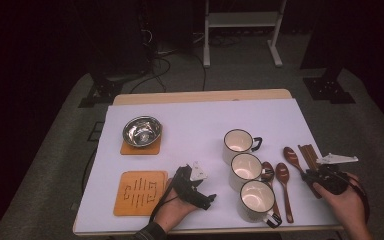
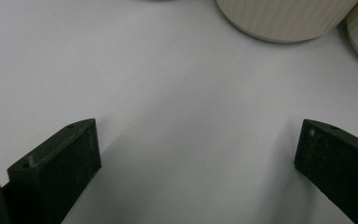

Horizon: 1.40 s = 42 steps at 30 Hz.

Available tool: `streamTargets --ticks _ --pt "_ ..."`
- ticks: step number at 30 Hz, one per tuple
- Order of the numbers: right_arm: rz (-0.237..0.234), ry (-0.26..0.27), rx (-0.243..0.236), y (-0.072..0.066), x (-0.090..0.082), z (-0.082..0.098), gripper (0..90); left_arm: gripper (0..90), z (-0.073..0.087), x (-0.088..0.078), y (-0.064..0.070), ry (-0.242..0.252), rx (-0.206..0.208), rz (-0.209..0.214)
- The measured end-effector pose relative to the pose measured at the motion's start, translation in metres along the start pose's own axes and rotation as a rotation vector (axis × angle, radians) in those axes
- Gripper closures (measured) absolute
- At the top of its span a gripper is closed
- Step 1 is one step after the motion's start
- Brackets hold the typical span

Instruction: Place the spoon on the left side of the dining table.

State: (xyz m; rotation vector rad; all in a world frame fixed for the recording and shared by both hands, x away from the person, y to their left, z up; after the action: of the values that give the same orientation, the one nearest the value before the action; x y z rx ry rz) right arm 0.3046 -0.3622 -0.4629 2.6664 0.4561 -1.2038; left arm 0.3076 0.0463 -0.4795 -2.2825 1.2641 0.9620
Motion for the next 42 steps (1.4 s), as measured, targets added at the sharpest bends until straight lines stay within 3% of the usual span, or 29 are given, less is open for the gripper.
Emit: streamTargets --ticks 15,25,42 --pt "-0.01 -0.008 0.022 -0.002 0.0 -0.001 80.3 0.0 0.0 0.0 0.0 -0.001 0.0 0.0" --pt "-0.035 -0.002 0.068 0.002 -0.002 -0.002 80.9 0.0 0.0 0.0 0.0 -0.002 0.0 0.0" --pt "-0.052 0.042 0.083 0.006 -0.009 -0.015 81.0 0.0 0.0 0.0 0.0 -0.001 0.003 -0.002"
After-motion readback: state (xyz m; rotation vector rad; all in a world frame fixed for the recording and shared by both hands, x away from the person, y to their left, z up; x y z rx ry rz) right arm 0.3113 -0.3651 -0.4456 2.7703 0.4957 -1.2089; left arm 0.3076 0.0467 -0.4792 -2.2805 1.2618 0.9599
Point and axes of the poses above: each handheld gripper's, and its own axes: x roughly forward along the jaws, z roughly out of its underside, y roughly to its right, the point moved 2 cm from there along x, roughly forward along the jaws, and after that the axes turned 3 degrees about z, right-handed, at the moved point
